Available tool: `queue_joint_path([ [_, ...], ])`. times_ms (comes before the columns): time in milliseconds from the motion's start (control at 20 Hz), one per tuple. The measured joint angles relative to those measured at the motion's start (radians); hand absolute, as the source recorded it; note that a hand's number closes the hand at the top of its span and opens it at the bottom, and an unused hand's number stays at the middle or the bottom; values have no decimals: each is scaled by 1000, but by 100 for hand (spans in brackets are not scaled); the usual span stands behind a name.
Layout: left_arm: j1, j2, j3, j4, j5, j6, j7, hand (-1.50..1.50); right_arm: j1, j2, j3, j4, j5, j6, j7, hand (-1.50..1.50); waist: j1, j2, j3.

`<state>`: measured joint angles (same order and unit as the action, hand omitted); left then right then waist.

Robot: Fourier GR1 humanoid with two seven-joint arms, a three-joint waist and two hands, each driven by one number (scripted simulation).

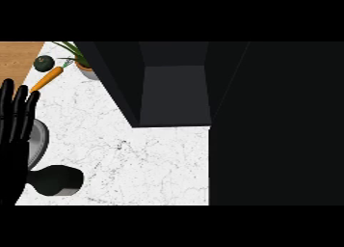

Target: Pick up the wine, place it into the cabinet and close the cabinet

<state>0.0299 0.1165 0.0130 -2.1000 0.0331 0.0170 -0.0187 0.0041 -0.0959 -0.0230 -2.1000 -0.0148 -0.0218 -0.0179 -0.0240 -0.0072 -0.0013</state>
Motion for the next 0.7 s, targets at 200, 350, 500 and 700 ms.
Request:
queue_joint_path([
  [200, 51, 55, -7, -32, 116, -150, -62, -150, 48, -2, 9, -35, 4, 11, 1, -150, 15, 2, 0],
  [350, 108, 105, -39, -57, 254, -305, -93, -150, 77, -5, 46, -55, -10, 41, 23, -150, 26, 0, -2],
  [500, 185, 144, -78, -65, 410, -427, -69, -150, 113, -17, 96, -84, -63, 100, 59, -150, 32, -1, -2],
  [700, 305, 235, -39, -125, 614, -551, -41, -150, 155, -30, 138, -175, -113, 133, 133, -150, 35, -1, -1],
])
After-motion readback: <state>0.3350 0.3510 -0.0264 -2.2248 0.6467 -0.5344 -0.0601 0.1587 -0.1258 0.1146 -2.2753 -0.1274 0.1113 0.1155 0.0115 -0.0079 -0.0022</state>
